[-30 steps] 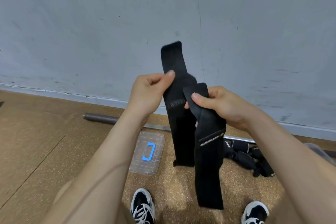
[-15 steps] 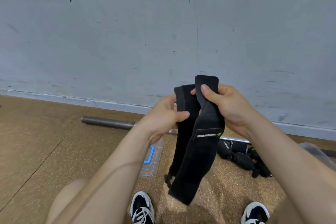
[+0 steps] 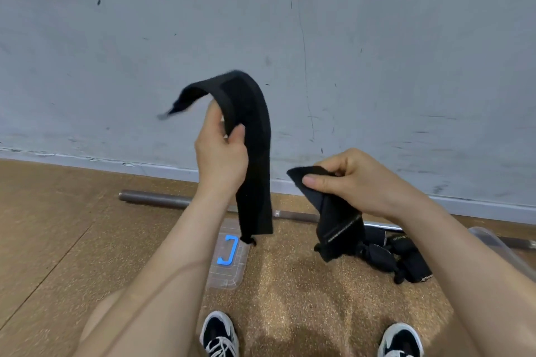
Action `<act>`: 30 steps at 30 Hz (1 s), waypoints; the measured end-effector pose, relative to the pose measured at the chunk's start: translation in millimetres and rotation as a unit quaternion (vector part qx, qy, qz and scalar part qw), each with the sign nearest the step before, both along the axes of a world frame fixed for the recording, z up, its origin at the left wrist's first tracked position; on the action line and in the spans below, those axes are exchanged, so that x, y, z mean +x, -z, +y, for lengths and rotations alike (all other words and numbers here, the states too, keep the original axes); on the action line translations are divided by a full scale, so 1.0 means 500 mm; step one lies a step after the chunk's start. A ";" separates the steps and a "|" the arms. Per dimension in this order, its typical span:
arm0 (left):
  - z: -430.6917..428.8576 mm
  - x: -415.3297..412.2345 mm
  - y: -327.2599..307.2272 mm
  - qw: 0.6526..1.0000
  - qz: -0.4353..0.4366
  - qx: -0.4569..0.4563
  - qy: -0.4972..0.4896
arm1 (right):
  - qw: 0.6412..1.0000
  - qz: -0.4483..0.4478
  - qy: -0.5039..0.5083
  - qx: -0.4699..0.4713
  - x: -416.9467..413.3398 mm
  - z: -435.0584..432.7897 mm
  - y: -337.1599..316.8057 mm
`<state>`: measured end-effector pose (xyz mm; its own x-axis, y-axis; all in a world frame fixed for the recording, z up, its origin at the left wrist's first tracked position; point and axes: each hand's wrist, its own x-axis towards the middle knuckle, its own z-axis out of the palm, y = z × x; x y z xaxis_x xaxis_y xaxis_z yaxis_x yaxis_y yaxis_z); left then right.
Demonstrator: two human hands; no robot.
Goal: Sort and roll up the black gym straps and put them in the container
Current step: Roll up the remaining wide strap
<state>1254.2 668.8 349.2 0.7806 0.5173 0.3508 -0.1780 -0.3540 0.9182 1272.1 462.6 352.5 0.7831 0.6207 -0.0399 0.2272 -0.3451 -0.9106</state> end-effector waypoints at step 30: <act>-0.062 -0.008 0.024 0.973 0.046 -0.009 0.224 | 0.951 0.008 0.211 0.227 0.018 0.046 0.019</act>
<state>1250.1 637.8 337.4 0.9572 0.1227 0.2620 -0.2270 -0.2428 0.9431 1281.1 485.6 342.8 0.9679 0.2073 0.1425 0.1399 0.0269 -0.9898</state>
